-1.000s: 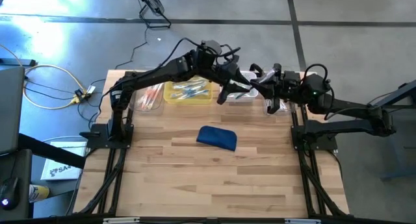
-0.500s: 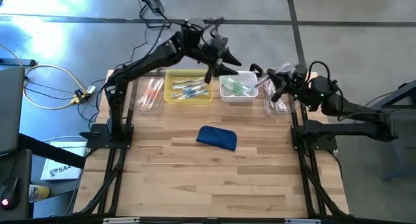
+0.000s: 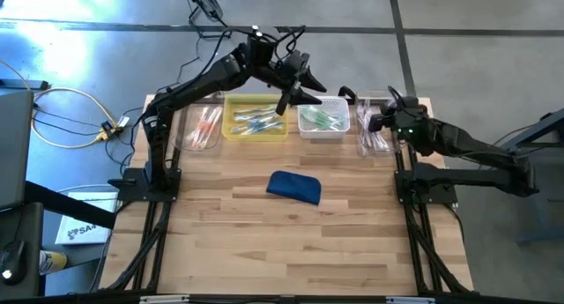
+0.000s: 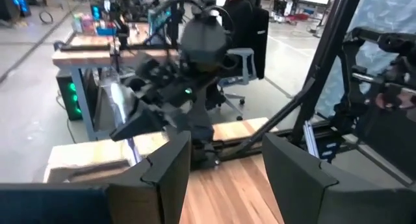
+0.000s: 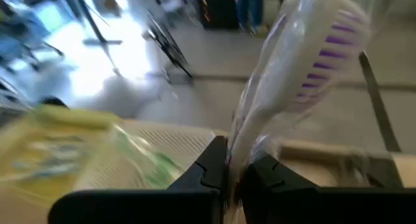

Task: Pick & Place Toothbrushes
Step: Put the violet toothbrush into the right transparent bin, then return to Home Position

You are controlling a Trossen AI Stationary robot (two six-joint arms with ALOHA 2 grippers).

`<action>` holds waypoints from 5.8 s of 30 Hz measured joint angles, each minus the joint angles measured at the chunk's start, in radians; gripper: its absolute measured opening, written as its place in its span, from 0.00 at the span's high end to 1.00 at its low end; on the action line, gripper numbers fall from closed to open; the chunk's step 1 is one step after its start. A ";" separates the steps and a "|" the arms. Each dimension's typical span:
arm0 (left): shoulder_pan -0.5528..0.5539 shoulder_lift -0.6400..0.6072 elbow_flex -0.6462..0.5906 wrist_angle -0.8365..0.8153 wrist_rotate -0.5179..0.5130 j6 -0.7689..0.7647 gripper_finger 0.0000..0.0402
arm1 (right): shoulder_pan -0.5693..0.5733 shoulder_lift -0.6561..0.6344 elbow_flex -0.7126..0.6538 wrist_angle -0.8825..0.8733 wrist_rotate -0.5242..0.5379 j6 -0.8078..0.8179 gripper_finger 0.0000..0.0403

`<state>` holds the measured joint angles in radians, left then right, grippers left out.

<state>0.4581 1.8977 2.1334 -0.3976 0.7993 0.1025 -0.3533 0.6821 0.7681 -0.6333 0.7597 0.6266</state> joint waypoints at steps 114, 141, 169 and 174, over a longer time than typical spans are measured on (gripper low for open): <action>-0.473 -0.238 -0.160 -0.289 -0.851 0.502 1.00 | 0.219 0.049 0.000 0.547 -0.627 -0.269 0.99; -0.531 -0.816 -1.006 0.278 -1.091 0.383 1.00 | 0.238 -0.001 0.000 0.540 -0.598 -0.284 0.99; -0.533 -1.296 -1.413 0.455 -1.198 0.417 1.00 | 0.494 -0.230 0.000 0.473 -0.441 -0.394 0.99; -0.533 -1.365 -1.461 0.458 -1.207 0.460 1.00 | 0.500 -0.273 0.000 0.472 -0.403 -0.411 0.99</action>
<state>-0.0746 0.5328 0.6727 0.0607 -0.4081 0.5628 0.1463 0.4093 0.7677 -0.1612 0.3562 0.2161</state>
